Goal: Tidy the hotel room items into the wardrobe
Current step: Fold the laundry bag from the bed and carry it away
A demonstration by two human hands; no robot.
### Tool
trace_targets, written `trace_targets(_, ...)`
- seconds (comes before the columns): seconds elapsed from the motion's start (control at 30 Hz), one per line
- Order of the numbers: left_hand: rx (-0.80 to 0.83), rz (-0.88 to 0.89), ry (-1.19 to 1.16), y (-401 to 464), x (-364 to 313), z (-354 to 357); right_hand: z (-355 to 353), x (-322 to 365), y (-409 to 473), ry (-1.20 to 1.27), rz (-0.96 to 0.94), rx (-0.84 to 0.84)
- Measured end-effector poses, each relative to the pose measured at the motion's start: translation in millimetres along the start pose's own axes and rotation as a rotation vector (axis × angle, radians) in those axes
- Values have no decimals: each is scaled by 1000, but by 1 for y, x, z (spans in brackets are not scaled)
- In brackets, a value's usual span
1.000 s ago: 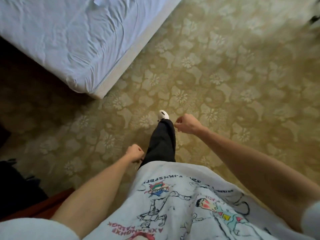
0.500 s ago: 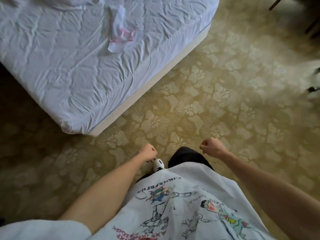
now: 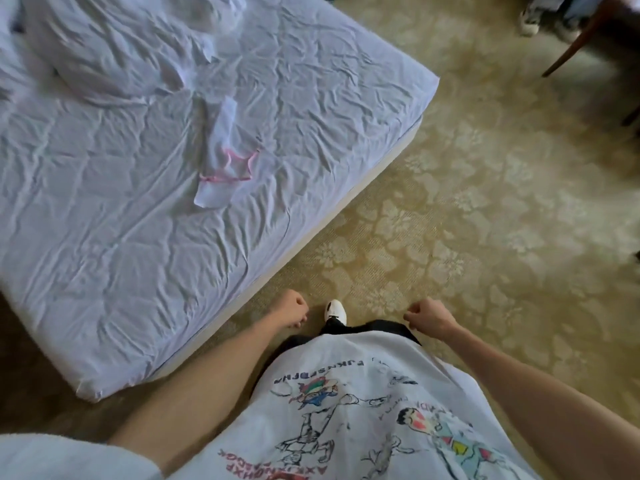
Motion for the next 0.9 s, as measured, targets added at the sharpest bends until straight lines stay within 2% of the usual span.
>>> trace_targets(0.13, -122, -111, -20, 36, 10, -68, -41, 123, 65, -103, -194, 48)
trace_targets(0.23, -113, -240, -78, 55, 29, -103, -48, 219, 100, -157, -334, 143)
trace_targets(0.4, -100, -344, -245, 99, 52, -146, -43, 356, 162, -319, -553, 228)
trace_targets(0.63, -132, -393, -446, 181, 41, -231, -72, 465, 258, -518, -562, 296)
trace_targets(0.77, -169, -369, -517, 226, 18, -283, -117, 490, 312, -596, -484, 269)
trace_targets(0.9, -212, -396, -609, 275, 12, -304, -160, 503, 362, -685, -374, 261)
Point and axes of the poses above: each hand's wrist, its own y-axis towards the middle knuckle, its own z-axis out of the palm, x = y × z, the point moved 2 cm from there along y, towards the middle knuckle, and after that the axes turned 12 degrees about y, right-handed, at the moved point
